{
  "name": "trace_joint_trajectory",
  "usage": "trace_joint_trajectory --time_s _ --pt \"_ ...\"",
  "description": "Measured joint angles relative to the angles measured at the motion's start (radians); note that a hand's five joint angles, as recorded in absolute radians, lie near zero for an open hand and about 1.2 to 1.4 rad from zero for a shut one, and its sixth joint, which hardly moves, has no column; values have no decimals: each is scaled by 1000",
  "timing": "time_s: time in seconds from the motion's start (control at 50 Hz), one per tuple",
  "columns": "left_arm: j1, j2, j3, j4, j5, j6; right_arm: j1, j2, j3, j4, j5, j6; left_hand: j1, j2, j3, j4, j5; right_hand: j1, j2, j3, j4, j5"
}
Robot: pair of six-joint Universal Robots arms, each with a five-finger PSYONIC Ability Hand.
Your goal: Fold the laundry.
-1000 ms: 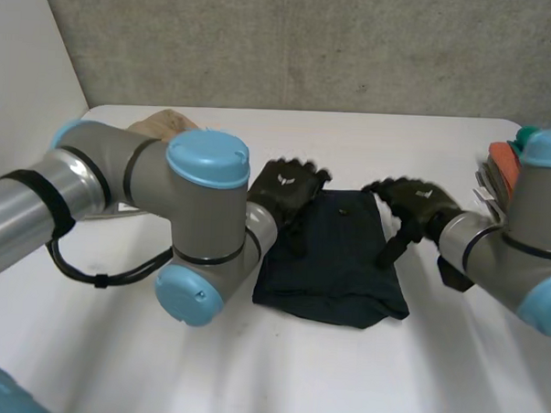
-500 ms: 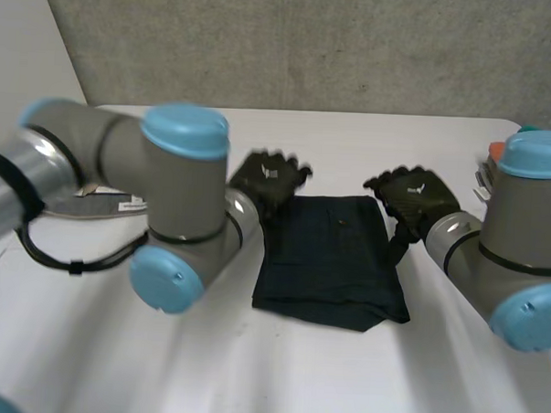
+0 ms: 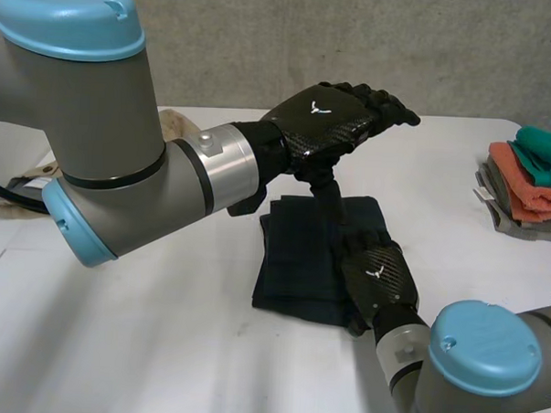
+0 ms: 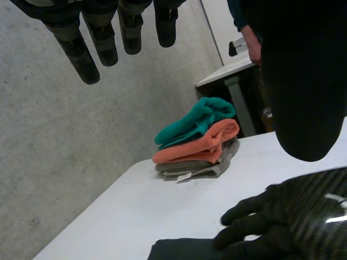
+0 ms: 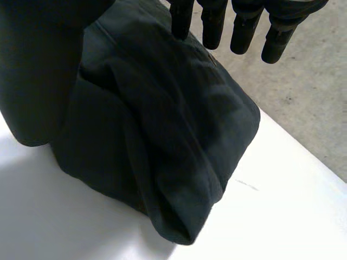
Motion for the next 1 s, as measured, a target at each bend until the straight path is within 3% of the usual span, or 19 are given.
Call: trace_joint_trajectory --time_s 0.24,0.26,0.32,0.36,0.48,0.76,0.88,1.0 --pt "0 -1 -19 5 -12 -5 -12 140 -96 -134 -1 2 0 0 0 0 0 27 34 33 26 19" --pt "0 -1 -21 5 -12 -4 -12 147 -106 -135 -3 2 0 0 0 0 0 81 95 93 80 76" --pt "0 -2 -24 8 -12 -4 -13 165 -143 -135 -18 4 0 0 0 0 0 565 687 645 623 538" --pt "0 -1 -25 11 -12 -4 -17 168 -165 -135 -34 6 0 0 0 0 0 726 900 891 881 751" --pt "1 8 -24 19 -12 -4 -65 150 -226 -136 -111 10 0 0 0 0 0 794 953 944 973 832" --pt "4 121 -16 159 -60 -62 -372 -6 -537 -81 -330 62 0 0 0 0 0 816 960 955 983 854" --pt "4 144 -17 195 -75 -115 -566 -12 -728 -6 -440 177 0 0 0 0 0 816 960 956 983 854" --pt "3 144 -28 200 -78 -137 -814 69 -921 76 -608 349 0 0 0 0 0 816 965 963 986 855"
